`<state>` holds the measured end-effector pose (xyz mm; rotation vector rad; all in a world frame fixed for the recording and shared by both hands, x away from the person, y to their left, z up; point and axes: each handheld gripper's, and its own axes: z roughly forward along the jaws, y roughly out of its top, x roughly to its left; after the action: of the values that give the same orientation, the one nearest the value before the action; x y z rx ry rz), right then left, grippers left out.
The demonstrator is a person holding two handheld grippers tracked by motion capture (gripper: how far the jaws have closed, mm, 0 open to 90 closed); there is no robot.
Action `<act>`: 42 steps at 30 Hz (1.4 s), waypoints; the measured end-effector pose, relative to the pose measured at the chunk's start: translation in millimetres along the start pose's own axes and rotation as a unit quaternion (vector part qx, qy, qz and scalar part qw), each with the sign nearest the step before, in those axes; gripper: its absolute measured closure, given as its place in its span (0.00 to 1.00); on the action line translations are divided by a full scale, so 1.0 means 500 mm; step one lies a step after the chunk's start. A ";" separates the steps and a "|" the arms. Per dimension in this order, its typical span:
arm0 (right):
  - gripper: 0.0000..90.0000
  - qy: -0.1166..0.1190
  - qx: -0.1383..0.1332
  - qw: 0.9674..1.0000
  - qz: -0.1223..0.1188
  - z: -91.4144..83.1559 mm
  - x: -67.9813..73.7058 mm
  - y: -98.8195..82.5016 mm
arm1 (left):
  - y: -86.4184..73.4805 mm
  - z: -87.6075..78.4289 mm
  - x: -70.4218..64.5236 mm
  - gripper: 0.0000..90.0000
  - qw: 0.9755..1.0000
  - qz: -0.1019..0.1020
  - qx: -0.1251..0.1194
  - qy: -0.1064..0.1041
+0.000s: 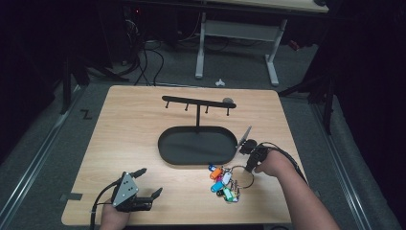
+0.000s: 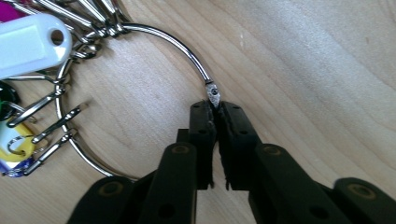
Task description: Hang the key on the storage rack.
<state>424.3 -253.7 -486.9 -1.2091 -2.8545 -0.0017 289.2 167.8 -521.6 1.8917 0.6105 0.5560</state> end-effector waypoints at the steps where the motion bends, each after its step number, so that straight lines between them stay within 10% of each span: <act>1: 0.88 0.003 0.000 1.000 -0.001 0.000 0.001 0.000 | 0.000 0.000 0.000 0.17 1.000 0.000 0.000 0.001; 22: 0.96 -0.039 -0.001 0.999 -0.034 0.002 0.018 -0.006 | -0.001 -0.001 0.001 0.17 1.000 -0.001 0.002 0.001; 42: 0.97 -0.019 -0.070 0.996 -0.049 -0.157 0.066 -0.036 | -0.002 -0.001 0.001 0.17 1.000 -0.004 0.000 0.001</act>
<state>391.5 -243.7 -407.1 -1.0994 -2.9879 -0.1864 289.0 168.9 -522.0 1.8875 0.6184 0.5528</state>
